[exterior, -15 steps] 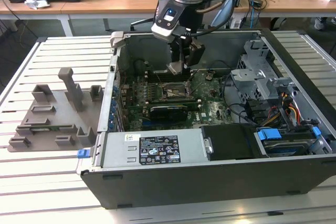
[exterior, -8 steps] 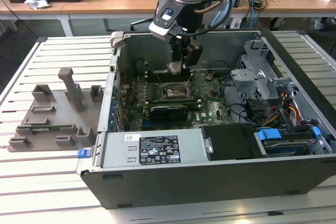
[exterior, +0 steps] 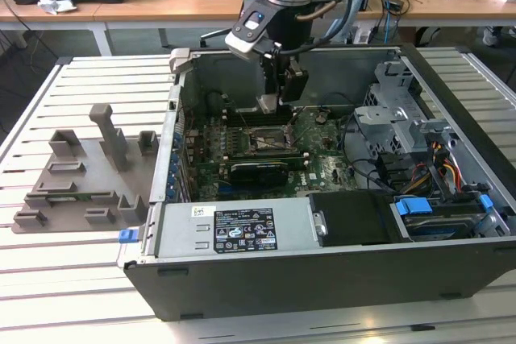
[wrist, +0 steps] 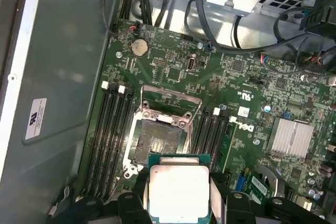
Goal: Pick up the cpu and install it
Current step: 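Place the cpu into insertion slot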
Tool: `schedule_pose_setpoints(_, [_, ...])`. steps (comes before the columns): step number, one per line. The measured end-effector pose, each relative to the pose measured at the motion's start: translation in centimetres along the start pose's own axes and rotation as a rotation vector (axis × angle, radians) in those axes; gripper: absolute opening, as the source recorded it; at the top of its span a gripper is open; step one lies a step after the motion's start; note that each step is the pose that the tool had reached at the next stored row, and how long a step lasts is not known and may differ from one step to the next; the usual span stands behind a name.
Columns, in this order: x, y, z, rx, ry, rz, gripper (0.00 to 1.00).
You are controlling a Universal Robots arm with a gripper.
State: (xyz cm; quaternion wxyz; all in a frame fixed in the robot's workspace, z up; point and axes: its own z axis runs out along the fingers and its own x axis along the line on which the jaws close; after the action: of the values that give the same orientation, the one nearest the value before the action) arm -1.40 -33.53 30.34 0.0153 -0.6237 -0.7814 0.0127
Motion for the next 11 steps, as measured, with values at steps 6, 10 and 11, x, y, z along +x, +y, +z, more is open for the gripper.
schedule_pose_setpoints(6, [0.00, 0.00, 0.00, -0.0005, 0.0020, 0.056, 0.55])
schedule_pose_setpoints(10, [0.00, 0.00, 0.01, -0.0009, 0.0041, 0.116, 0.55])
schedule_pose_setpoints(11, [0.00, 0.00, 0.01, -0.0009, 0.0045, 0.129, 0.55])
